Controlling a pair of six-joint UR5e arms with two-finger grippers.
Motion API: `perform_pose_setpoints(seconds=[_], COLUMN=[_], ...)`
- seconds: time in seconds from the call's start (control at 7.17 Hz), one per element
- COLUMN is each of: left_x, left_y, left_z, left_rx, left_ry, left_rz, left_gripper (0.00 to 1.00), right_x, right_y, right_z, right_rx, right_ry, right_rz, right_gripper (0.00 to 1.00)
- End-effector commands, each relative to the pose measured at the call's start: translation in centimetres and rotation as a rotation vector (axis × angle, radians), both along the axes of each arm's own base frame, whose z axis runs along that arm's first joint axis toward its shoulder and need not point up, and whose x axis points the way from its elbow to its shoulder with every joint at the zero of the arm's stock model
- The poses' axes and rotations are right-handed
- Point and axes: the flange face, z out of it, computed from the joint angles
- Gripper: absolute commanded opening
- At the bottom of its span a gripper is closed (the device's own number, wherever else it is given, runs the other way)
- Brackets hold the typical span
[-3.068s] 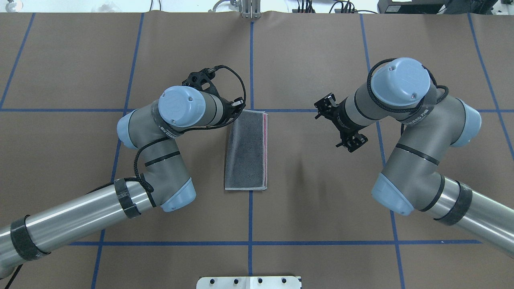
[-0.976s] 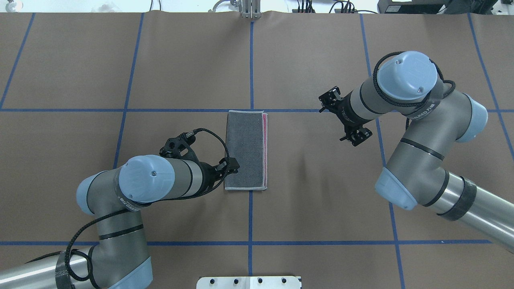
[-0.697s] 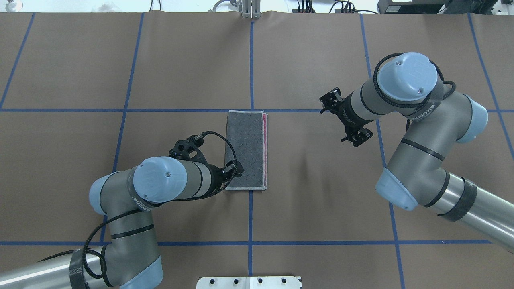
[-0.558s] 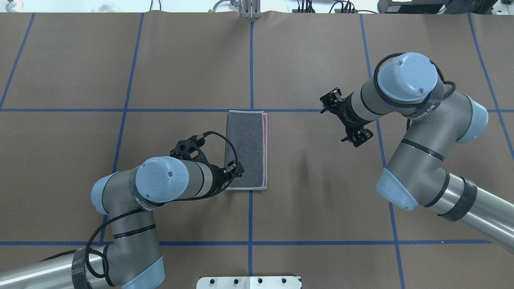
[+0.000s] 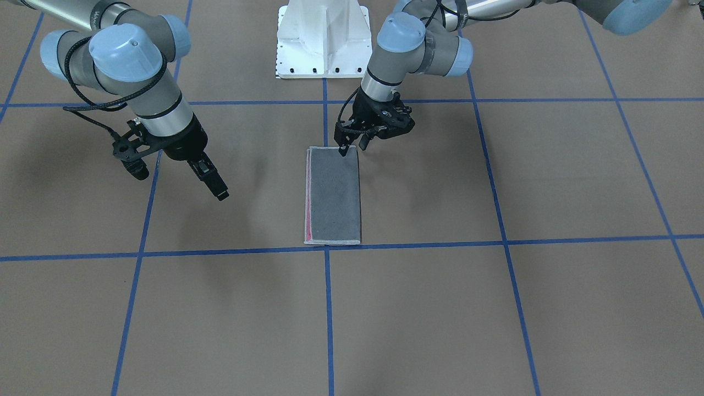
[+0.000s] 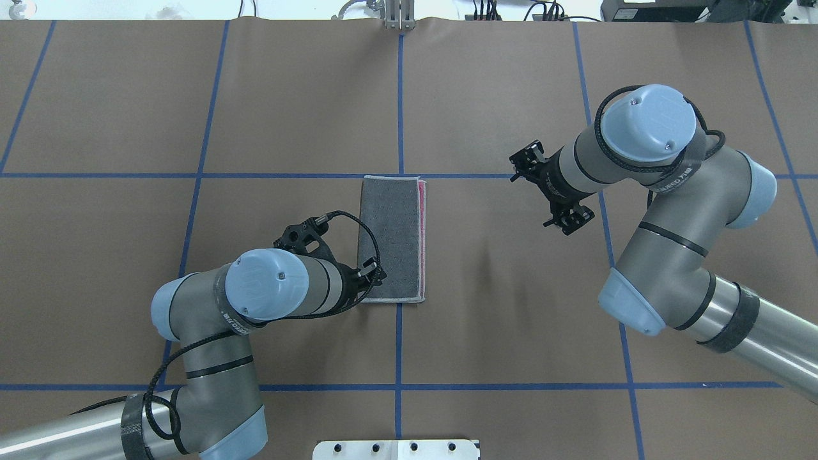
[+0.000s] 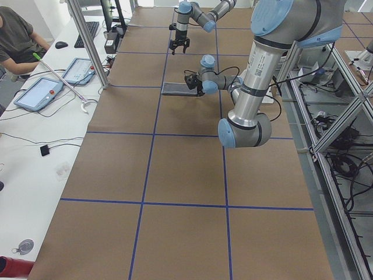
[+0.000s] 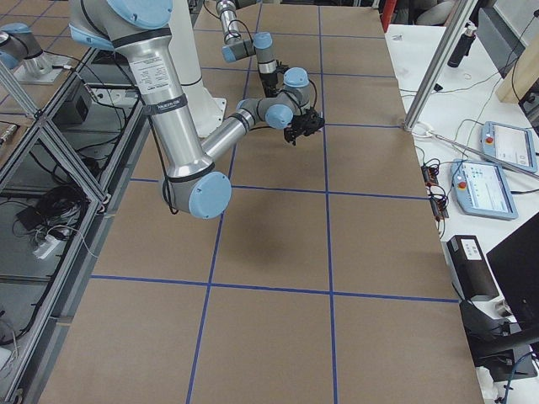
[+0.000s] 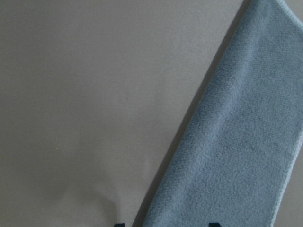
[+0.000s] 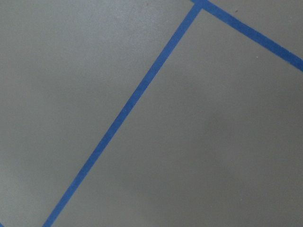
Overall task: Fold towel twice with both arms
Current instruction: 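Close the left gripper on the grey strip's near end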
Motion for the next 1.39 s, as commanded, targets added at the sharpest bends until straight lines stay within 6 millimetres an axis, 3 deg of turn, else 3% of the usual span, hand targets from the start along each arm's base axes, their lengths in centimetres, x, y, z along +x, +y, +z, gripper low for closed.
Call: perform_pose_setpoints(seconds=[0.0, 1.26], left_x=[0.12, 0.25], left_y=[-0.05, 0.24], left_z=[0.14, 0.35], left_rx=[-0.003, -0.004], left_ry=[-0.006, -0.008], left_rz=[-0.001, 0.005], left_gripper=[0.56, 0.49], right_x=[-0.02, -0.04], right_y=[0.04, 0.01], right_z=[-0.03, 0.04], right_rx=[0.000, 0.000], right_ry=[-0.001, 0.001], right_rz=[-0.001, 0.000], right_gripper=[1.00, 1.00])
